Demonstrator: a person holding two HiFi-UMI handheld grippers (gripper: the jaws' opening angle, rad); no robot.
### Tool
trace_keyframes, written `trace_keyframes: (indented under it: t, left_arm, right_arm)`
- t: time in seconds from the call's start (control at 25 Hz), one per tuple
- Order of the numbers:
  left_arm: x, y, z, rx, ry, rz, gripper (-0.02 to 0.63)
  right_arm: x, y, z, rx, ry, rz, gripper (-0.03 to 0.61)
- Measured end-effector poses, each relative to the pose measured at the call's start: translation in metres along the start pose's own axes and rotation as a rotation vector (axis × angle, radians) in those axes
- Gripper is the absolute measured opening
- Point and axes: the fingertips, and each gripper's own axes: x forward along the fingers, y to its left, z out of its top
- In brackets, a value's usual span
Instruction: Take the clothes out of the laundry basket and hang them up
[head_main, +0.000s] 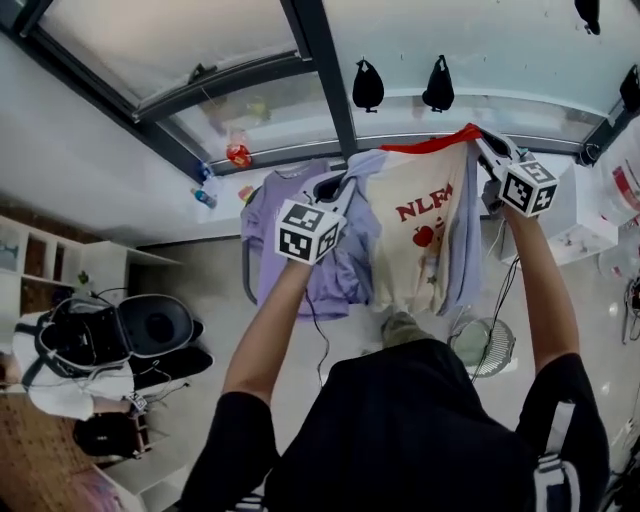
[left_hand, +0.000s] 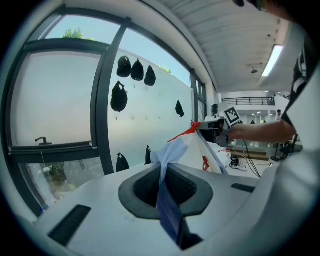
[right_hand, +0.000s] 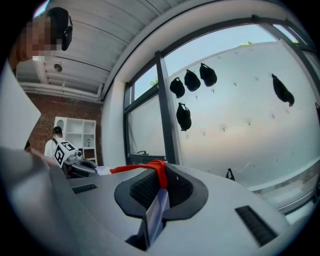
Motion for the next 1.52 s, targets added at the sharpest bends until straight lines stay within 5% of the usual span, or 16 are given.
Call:
trace_keyframes:
  t: [0.72, 1.16, 1.4, 1.52]
  left_arm:
    - [0.172, 0.121, -0.165, -0.230, 0.399, 0.175, 0.020]
    - [0.213, 0.146, -0.231, -0.378, 0.538, 0.196, 0.021]
    - [0.213, 0.141, -0.245, -0.331, 0.596, 0.237, 0.028]
    - [0.212, 0.139, -0.242, -0.320, 0.595, 0.250, 0.117]
  right_arm:
    - [0.157, -0.120, -0.204, 0.111, 0.366, 0.049, 0.012]
    - [0.201, -0.138, -0.277, -0.028, 0.553, 0.076, 0.012]
    - [0.201, -0.138, -0.286, -0.096, 0.596, 0.087, 0.014]
    - [0.190, -0.141, -0.282, -0.127, 0.636, 0.082, 0.135]
